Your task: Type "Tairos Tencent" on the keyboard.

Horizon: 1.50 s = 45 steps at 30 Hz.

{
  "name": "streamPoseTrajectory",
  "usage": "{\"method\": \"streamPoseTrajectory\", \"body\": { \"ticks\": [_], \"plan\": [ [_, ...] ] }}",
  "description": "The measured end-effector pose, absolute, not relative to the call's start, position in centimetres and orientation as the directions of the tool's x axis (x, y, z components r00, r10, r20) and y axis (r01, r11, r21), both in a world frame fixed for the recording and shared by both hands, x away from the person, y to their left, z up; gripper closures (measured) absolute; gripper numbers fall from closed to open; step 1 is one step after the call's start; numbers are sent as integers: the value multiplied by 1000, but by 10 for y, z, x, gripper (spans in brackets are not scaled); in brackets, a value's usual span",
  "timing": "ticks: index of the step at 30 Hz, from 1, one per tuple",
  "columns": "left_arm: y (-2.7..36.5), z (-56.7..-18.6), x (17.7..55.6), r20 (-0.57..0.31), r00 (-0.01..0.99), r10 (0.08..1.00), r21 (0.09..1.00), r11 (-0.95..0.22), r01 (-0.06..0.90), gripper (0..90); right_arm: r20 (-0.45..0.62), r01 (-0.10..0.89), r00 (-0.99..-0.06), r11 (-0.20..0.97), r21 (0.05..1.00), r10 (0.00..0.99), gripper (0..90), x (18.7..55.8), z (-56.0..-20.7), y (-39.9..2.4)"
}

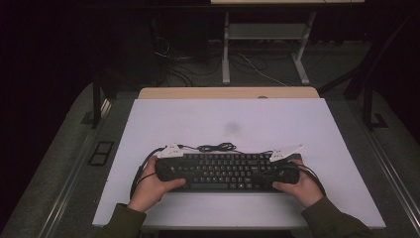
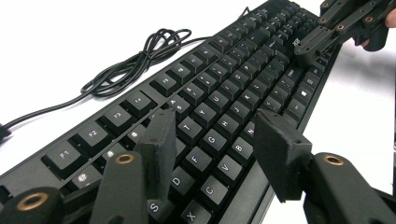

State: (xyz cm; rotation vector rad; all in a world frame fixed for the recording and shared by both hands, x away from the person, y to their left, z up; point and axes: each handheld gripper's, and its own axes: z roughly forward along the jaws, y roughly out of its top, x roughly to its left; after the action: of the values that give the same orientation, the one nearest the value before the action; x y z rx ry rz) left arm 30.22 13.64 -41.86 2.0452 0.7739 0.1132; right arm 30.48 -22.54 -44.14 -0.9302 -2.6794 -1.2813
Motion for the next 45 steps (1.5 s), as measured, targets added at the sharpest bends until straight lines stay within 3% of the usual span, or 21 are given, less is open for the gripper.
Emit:
{"method": "streamPoseTrajectory", "body": {
  "ticks": [7, 16, 45],
  "plan": [
    [130, -419, 308, -217, 799, 560, 787, -384, 483, 616, 262, 520, -824, 489, 700, 502, 898, 305, -441, -225],
    [124, -423, 319, -222, 785, 578, 759, -403, 512, 891, 262, 522, -822, 488, 699, 505, 898, 304, -441, -225],
    [109, -431, 330, -177, 787, 591, 704, -482, 521, 896, 260, 523, -821, 488, 698, 509, 897, 304, -441, -224]
  ]
}}
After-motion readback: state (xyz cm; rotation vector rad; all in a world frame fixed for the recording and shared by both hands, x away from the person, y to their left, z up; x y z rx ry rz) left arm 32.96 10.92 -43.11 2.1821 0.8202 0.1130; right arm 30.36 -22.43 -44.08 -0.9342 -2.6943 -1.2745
